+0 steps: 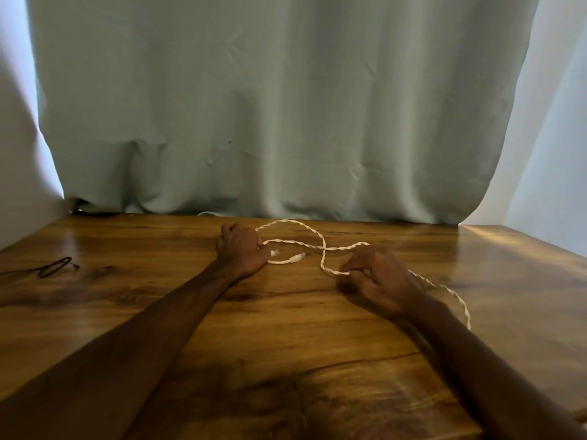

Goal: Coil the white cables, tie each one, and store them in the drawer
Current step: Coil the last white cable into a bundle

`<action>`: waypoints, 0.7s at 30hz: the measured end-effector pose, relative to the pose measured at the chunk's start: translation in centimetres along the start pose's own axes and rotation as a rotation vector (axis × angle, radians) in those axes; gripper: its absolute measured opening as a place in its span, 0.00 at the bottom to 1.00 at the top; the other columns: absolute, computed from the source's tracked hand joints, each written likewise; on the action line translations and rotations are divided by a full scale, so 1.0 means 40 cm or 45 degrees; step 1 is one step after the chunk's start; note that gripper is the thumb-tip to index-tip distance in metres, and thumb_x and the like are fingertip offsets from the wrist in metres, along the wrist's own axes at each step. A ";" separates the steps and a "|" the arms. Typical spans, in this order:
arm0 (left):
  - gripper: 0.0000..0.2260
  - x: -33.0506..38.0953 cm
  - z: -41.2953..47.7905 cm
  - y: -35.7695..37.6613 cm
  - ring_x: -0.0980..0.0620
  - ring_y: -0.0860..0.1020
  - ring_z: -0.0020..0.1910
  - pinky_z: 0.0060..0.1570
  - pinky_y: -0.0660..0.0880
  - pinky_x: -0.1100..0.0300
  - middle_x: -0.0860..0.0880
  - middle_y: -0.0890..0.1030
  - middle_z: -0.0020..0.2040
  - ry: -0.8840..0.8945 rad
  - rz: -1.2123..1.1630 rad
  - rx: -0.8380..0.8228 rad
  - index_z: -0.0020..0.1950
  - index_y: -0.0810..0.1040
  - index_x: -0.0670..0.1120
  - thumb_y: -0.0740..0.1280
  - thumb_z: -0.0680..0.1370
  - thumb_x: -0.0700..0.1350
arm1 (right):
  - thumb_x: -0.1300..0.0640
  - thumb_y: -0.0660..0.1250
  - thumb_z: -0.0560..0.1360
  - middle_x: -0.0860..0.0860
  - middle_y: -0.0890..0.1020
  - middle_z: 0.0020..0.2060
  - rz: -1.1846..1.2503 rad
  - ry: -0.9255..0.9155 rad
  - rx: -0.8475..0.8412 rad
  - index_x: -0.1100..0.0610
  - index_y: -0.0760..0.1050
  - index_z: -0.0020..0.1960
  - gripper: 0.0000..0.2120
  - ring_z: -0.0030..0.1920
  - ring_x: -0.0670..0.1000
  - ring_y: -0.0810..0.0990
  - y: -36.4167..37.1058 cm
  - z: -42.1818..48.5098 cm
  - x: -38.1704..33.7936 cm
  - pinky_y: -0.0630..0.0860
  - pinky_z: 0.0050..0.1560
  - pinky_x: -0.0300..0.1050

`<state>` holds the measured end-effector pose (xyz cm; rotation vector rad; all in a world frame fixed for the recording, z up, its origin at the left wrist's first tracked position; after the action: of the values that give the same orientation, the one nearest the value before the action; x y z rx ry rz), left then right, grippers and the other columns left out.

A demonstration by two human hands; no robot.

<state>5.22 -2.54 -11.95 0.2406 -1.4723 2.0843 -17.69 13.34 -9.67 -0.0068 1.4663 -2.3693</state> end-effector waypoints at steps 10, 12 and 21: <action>0.09 0.064 -0.050 -0.001 0.43 0.66 0.68 0.60 0.68 0.52 0.49 0.77 0.62 0.025 -0.118 -0.293 0.50 0.86 0.55 0.74 0.71 0.49 | 0.59 0.59 0.74 0.49 0.82 0.40 -0.109 -0.156 -0.031 0.55 0.78 0.38 0.10 0.45 0.50 0.77 0.042 0.011 -0.019 0.74 0.50 0.53; 0.03 0.062 -0.047 -0.007 0.44 0.69 0.68 0.61 0.69 0.53 0.52 0.82 0.59 0.043 -0.136 -0.234 0.42 0.84 0.58 0.76 0.71 0.50 | 0.59 0.59 0.74 0.50 0.82 0.42 -0.130 -0.151 -0.051 0.55 0.79 0.40 0.10 0.46 0.51 0.78 0.048 0.012 -0.019 0.74 0.50 0.53; 0.08 0.135 -0.066 -0.112 0.49 0.69 0.66 0.60 0.60 0.57 0.51 0.78 0.64 0.434 -0.208 0.516 0.52 0.85 0.50 0.69 0.80 0.53 | 0.47 0.57 0.78 0.51 0.78 0.62 -0.137 -0.105 0.100 0.53 0.76 0.66 0.21 0.63 0.51 0.72 0.013 0.001 -0.073 0.69 0.65 0.49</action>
<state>3.69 2.76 -6.87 0.1430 -0.8009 2.1434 -14.80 13.97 -9.60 -0.1656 1.3664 -2.4789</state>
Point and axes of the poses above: each hand's wrist, its own z-axis towards the middle knuckle, its own y-axis out of the palm, x = y × z, the point moved 6 cm from there along z, towards the middle knuckle
